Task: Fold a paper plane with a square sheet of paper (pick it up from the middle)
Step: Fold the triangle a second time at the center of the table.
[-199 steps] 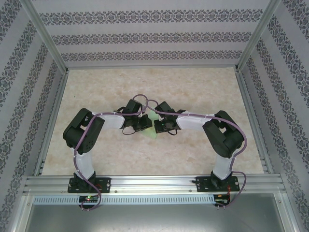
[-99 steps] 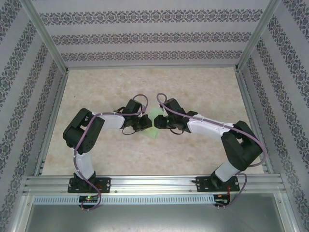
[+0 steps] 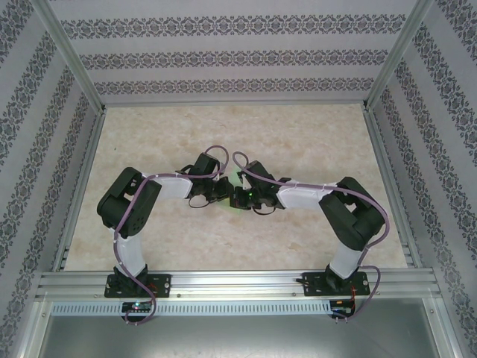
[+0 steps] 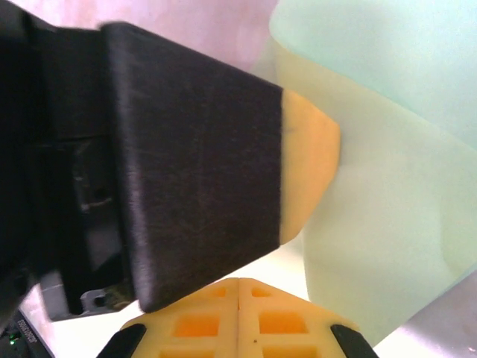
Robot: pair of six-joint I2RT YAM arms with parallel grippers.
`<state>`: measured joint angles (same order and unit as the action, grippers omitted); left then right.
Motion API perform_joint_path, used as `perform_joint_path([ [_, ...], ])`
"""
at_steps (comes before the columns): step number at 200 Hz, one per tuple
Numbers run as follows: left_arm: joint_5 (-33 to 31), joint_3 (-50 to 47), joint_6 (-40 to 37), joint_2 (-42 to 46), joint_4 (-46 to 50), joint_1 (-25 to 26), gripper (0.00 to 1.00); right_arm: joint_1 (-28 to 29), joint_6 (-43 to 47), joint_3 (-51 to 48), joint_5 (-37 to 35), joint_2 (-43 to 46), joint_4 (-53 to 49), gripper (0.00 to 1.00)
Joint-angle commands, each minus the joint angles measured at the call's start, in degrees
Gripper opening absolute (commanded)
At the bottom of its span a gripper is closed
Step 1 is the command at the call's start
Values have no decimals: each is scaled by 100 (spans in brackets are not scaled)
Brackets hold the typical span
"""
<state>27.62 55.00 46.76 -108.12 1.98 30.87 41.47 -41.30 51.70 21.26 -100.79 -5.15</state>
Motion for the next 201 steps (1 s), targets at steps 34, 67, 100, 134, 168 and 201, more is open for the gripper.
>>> perform_joint_path([
  [34,-217,-97,-167,-51,434,-37,12,-79,-71,70,359,-388,31,7],
  [67,-206,-112,-177,-68,424,-35,12,-107,-133,-38,549,-458,117,8],
  [100,-237,-112,-158,-59,457,-34,12,-100,-251,-176,678,-412,98,9],
  [134,-264,-123,-141,-68,442,-35,11,-84,-276,-251,634,-465,-130,9],
  [168,-280,-130,-146,-67,460,-32,10,-76,-414,-354,709,-637,-98,9],
  [201,-287,-127,-150,-67,465,-37,10,-65,-494,-561,853,-529,118,9],
])
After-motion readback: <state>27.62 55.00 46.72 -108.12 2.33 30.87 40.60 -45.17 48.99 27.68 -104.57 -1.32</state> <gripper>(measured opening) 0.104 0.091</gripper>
